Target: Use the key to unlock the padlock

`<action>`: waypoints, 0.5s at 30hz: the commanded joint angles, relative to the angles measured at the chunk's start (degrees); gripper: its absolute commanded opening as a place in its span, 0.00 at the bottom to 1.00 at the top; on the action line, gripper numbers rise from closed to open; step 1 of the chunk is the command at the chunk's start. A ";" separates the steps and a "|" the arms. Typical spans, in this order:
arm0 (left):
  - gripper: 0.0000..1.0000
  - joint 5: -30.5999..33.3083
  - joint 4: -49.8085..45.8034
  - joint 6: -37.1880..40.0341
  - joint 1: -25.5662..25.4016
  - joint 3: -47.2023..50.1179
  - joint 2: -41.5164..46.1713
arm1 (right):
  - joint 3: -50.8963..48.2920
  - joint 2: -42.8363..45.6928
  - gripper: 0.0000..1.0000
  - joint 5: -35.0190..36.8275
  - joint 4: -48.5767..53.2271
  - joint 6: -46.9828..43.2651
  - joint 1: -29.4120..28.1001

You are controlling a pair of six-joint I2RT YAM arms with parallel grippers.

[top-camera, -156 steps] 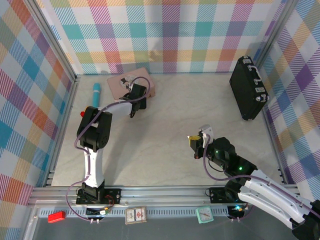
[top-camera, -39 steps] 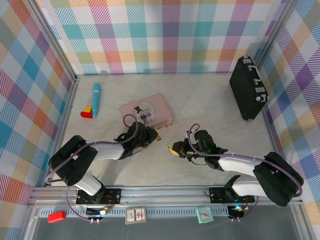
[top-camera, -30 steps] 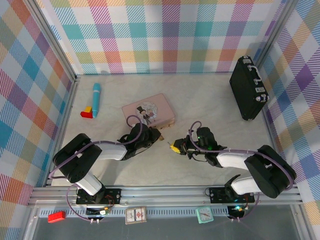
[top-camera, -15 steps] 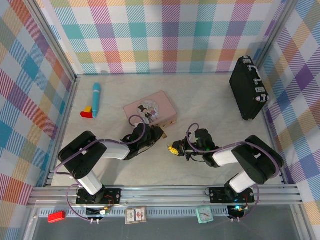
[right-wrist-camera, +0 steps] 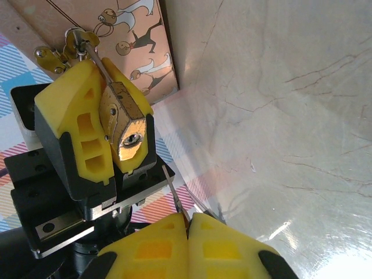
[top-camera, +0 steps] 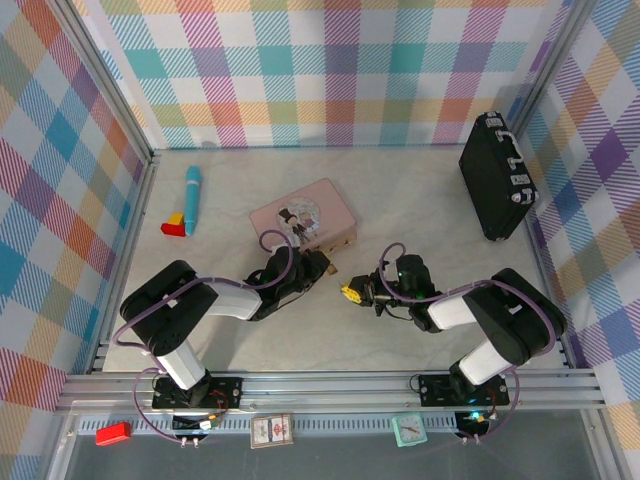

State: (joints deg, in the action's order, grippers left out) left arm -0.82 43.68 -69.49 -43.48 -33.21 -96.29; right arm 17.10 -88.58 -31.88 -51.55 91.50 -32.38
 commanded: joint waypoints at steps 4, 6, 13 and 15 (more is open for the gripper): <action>0.00 -7.88 3.17 -7.32 -1.93 -0.89 -1.29 | -0.09 -0.54 0.00 -1.28 -4.65 1.74 0.48; 0.00 -7.97 3.30 -7.32 -1.95 -0.85 -1.44 | -0.23 -0.50 0.00 -1.17 -4.96 1.74 0.63; 0.00 -7.79 3.52 -7.41 -2.29 -0.89 -1.10 | -0.23 -0.98 0.00 -1.17 -5.63 1.84 0.92; 0.00 -7.79 3.45 -7.40 -2.47 -0.89 -0.90 | -0.24 -1.12 0.00 -1.09 -5.78 1.84 1.00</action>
State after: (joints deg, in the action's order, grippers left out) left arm -0.80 43.66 -69.65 -43.62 -33.26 -96.29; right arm 17.10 -89.08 -32.21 -54.68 92.60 -31.81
